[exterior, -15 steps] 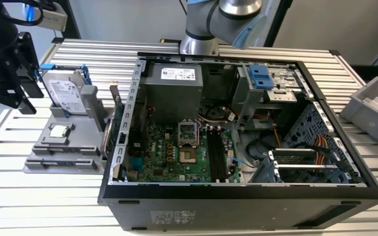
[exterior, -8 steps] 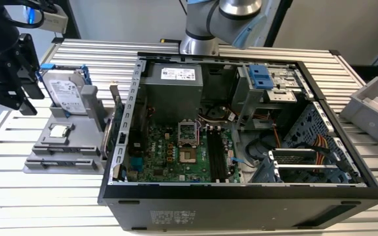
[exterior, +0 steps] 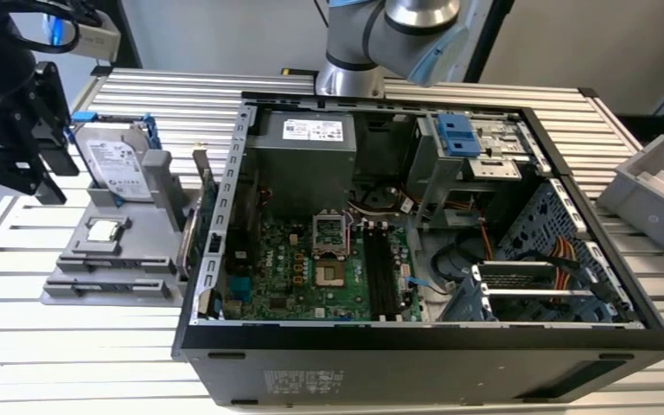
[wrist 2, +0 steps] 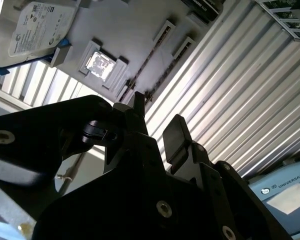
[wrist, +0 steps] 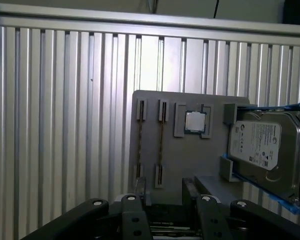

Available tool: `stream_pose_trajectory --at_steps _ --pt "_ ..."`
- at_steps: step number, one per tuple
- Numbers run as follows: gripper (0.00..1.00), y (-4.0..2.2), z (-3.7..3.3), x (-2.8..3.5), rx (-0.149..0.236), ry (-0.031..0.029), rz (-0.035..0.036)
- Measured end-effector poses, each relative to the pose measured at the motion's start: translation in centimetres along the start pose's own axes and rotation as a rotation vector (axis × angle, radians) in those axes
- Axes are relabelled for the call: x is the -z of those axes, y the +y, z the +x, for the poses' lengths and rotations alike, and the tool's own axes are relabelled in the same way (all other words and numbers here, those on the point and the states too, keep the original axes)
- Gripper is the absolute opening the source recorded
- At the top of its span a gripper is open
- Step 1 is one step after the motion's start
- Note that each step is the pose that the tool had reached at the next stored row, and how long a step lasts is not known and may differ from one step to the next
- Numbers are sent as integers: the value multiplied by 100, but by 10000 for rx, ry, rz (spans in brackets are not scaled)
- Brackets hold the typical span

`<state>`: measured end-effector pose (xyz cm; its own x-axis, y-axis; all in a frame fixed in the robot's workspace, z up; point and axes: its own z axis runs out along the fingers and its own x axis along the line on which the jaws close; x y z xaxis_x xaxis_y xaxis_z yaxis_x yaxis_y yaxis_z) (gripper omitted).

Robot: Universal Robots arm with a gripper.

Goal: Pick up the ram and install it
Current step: 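Pick up the ram and move it above insertion slot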

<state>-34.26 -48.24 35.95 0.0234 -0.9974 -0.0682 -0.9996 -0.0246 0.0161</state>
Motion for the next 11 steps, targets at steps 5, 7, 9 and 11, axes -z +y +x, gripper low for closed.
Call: stream_pose_trajectory --at_steps 5,7,9,11 --pt "100 -1 3 -36 0 0 0" --pt "100 -1 4 -52 0 1 -1" --pt "100 -1 5 -67 0 0 1" --pt "100 -2 6 -83 0 0 0"
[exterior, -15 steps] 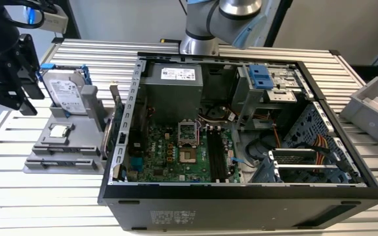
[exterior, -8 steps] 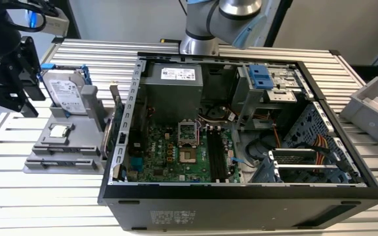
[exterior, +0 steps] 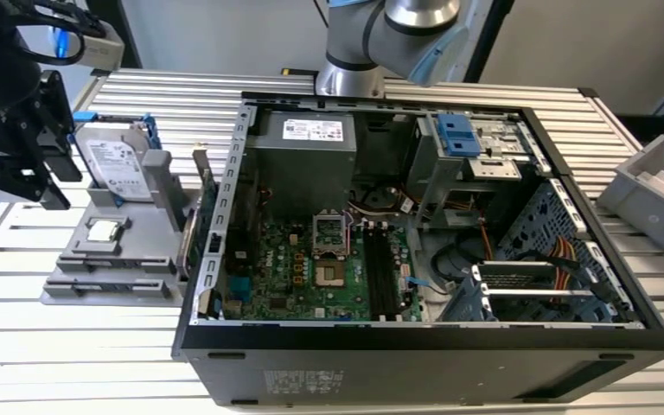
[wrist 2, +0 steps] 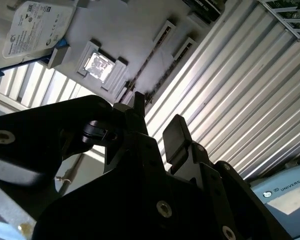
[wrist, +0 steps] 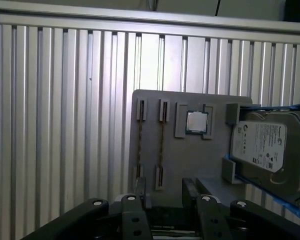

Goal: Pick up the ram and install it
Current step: 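Pick up the ram and move it above insertion slot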

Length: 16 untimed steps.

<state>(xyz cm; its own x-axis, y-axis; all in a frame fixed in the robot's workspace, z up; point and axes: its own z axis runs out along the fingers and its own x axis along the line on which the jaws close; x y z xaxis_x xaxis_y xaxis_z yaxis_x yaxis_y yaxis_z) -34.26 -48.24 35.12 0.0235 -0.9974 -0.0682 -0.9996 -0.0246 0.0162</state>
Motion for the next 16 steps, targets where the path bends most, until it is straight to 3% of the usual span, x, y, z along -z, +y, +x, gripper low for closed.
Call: stream_pose_trajectory --at_steps 16 --pt "100 -2 9 -150 -1 0 0"
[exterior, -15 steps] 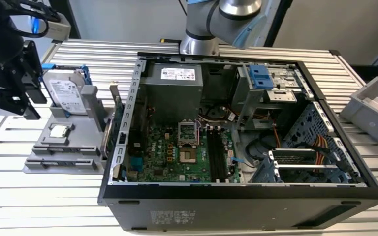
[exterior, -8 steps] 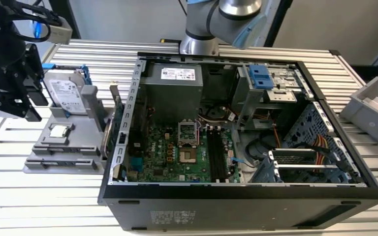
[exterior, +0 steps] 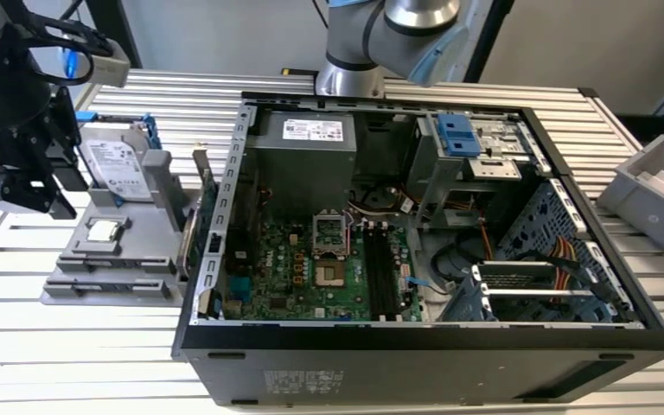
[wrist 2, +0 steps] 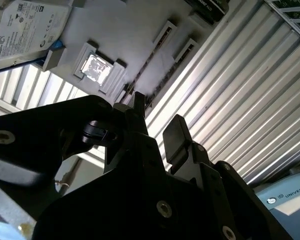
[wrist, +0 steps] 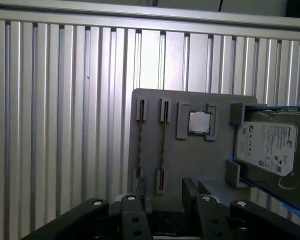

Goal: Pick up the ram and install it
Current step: 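Pick up the ram and move it above insertion slot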

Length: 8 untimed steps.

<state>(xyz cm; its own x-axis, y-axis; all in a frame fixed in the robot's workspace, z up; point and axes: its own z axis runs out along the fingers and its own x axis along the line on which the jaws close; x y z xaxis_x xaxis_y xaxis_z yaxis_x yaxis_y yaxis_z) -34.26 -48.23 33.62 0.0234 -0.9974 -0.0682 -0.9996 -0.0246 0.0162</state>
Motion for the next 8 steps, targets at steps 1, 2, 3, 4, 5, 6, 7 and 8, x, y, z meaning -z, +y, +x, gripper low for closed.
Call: stream_pose_trajectory --at_steps 1,2,3,4,5,6,7,8 --pt "100 0 1 -10 0 -1 -1" --pt "100 0 1 -19 0 -2 0" --pt "100 0 1 -27 0 -12 0" --pt "100 0 2 -34 0 -43 1" --pt "100 0 2 -39 0 -63 0" --pt "100 0 3 -48 1 -68 3" --pt "100 -1 3 -55 1 -68 3" --pt "100 -1 4 -62 1 -67 1"
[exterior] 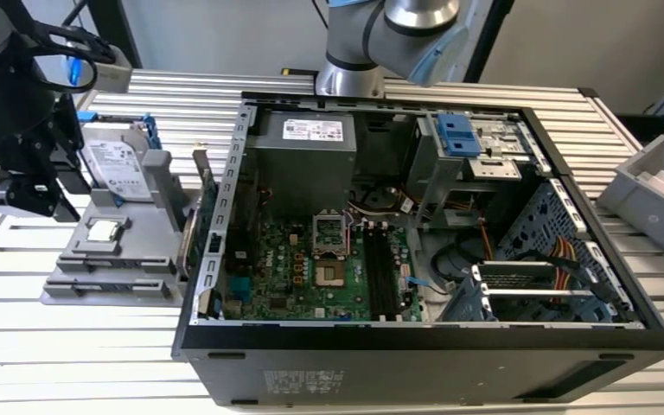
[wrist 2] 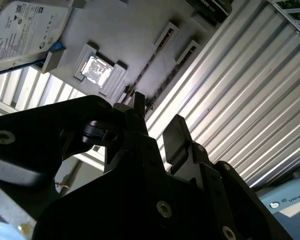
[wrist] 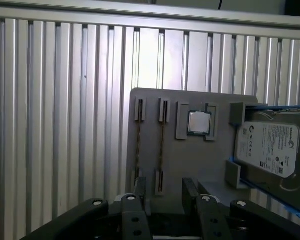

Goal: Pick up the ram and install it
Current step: 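Pick up the ram and move it above insertion slot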

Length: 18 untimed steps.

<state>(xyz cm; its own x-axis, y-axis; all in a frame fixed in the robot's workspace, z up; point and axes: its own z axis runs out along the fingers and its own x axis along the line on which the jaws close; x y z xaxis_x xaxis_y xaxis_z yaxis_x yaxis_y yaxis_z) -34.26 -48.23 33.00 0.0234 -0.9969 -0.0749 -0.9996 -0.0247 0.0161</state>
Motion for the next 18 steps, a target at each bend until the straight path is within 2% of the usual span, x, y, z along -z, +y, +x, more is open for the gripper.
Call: stream_pose_trajectory --at_steps 12,18 --pt "100 -1 4 -76 0 0 1" --pt "100 -1 5 -85 0 0 1"
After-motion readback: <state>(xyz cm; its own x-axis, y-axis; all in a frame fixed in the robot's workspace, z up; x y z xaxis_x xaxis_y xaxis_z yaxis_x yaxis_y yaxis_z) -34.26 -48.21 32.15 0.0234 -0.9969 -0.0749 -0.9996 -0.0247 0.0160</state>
